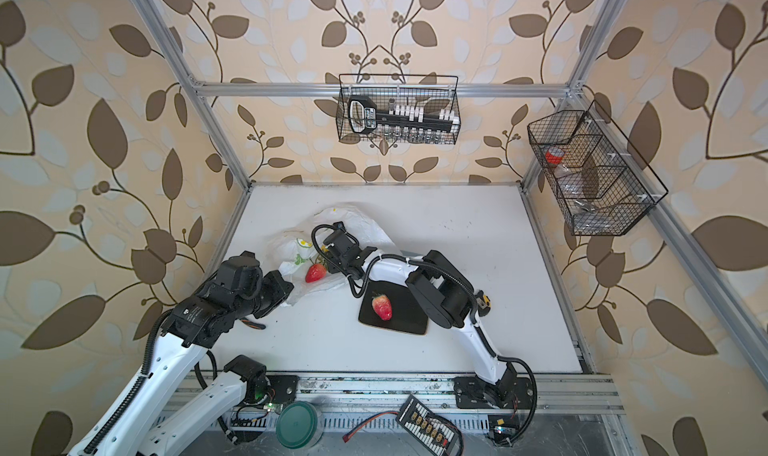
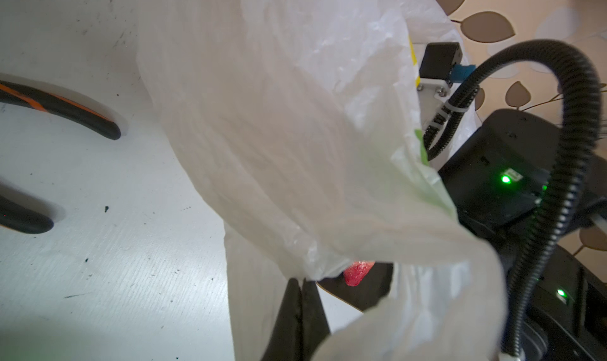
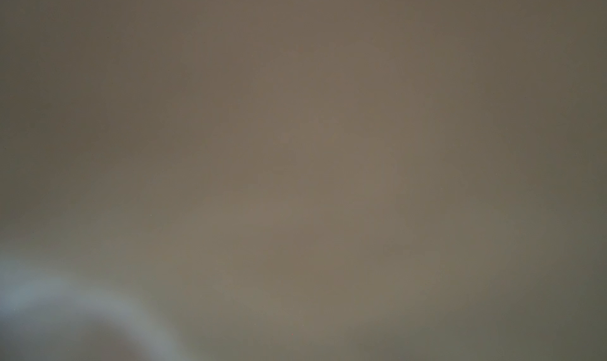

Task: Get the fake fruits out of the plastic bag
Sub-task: 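Lift the strawberry with the right gripper up out of the bag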

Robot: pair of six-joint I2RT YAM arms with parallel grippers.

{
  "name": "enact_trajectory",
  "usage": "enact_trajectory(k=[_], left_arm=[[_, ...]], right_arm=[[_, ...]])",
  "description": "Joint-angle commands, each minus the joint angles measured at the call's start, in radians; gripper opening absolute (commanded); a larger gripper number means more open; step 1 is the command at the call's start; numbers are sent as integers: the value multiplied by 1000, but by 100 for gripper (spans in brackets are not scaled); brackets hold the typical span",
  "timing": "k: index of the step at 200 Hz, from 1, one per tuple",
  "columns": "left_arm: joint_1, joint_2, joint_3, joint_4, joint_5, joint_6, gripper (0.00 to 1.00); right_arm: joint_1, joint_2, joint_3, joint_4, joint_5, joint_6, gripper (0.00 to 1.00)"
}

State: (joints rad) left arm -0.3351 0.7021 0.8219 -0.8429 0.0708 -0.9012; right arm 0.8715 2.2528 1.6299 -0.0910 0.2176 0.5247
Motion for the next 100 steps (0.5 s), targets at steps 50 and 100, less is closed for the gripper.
enact_trajectory(k=[50, 100], left_arm=[[-12, -1, 17, -4, 9, 10, 0], [-12, -4, 9, 1, 1, -3, 0]], right_arm=[[-16, 109, 107, -45, 31, 38, 51], [-13, 10, 62, -29, -8, 7, 39]])
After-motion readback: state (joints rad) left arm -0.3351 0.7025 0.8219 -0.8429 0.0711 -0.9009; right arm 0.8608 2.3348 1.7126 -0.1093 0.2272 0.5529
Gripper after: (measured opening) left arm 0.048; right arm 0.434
